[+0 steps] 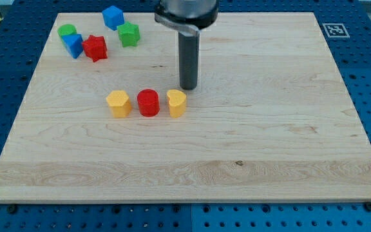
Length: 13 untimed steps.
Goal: Move the red star to the left of the yellow hexagon
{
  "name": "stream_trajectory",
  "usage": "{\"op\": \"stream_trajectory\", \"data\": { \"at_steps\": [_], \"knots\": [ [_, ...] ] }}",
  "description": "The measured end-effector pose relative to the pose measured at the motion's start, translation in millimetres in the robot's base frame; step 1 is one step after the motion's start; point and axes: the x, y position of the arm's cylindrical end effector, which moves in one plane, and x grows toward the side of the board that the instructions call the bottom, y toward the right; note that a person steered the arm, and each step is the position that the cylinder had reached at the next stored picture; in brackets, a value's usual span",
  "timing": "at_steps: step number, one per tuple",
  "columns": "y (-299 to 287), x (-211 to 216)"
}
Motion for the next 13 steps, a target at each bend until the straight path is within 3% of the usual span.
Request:
{"op": "stream_trajectory", "data": {
  "at_steps": [2, 3, 5, 11, 13],
  "knots": [
    [-84.3, -83.1],
    [-123.3, -103.8],
    [-135.0, -127.5],
    [-181.5, -125.4],
    [-163.9, -87.4]
  ]
}}
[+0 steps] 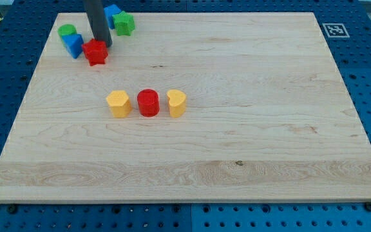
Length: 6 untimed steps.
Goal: Move the red star to the left of the yellow hexagon
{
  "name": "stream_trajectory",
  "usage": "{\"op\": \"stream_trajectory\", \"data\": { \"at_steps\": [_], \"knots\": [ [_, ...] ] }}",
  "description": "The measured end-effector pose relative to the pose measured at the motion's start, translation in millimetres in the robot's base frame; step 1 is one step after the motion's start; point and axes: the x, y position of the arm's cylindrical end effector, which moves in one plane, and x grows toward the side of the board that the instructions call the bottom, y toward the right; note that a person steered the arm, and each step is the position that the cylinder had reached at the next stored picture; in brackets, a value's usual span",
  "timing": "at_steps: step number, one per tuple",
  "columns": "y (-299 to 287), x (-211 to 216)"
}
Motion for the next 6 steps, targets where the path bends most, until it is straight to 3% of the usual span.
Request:
{"op": "stream_trajectory", "data": {
  "at_steps": [1, 2, 3, 5, 6],
  "knots": [
    [13.4, 38.0],
    [24.5, 45.3],
    [27.6, 4.8],
    [-36.8, 3.8],
    [-39.2, 19.4]
  ]
}}
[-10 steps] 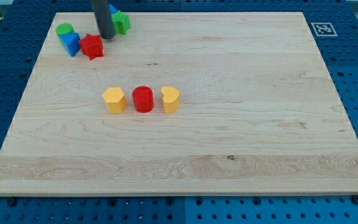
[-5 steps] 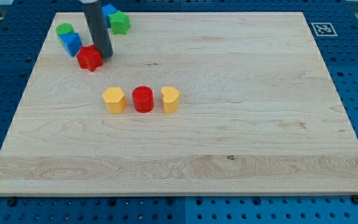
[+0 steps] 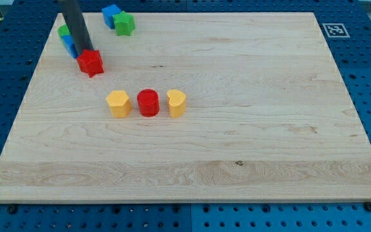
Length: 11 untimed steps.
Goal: Move the red star to the left of the yellow hexagon
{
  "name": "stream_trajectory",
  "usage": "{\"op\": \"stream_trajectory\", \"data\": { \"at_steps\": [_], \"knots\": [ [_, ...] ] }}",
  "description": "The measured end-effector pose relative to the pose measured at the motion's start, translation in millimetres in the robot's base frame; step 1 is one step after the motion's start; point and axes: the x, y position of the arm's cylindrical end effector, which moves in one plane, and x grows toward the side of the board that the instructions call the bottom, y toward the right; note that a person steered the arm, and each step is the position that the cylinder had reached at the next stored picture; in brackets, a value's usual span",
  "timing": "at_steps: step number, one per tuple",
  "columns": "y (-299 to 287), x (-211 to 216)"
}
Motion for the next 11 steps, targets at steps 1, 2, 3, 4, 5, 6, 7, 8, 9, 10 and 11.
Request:
{"op": "stream_trajectory", "data": {
  "at_steps": [1, 2, 3, 4, 5, 6, 7, 8, 9, 10, 11],
  "knots": [
    [3.9, 23.2],
    [6.3, 38.0],
    [7.2, 27.5],
    [14.7, 22.3],
    [20.5, 34.3],
    [34.5, 49.9],
    [59.3, 56.0],
    [76.7, 56.0],
    [90.2, 63.3],
    [92.7, 74.0],
    [87.2, 86.5]
  ]
}}
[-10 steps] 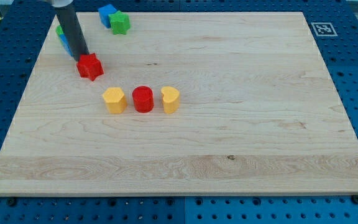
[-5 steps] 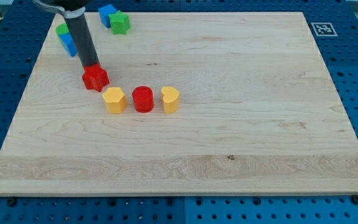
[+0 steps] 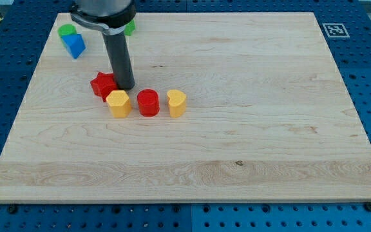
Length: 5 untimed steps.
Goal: Move the red star to the left of the yellow hexagon
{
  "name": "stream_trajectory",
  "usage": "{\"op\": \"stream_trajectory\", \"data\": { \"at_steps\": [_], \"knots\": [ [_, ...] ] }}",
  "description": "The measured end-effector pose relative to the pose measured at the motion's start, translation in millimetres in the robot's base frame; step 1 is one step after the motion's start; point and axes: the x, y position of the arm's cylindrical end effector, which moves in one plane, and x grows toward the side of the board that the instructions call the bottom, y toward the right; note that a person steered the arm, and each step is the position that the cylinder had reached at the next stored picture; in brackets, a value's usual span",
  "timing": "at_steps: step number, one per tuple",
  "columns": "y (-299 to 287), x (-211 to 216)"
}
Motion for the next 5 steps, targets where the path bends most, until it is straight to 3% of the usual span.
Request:
{"op": "stream_trajectory", "data": {
  "at_steps": [2, 3, 5],
  "knots": [
    [-10.5, 8.4],
    [4.9, -15.5],
    [-63.1, -22.1]
  ]
}}
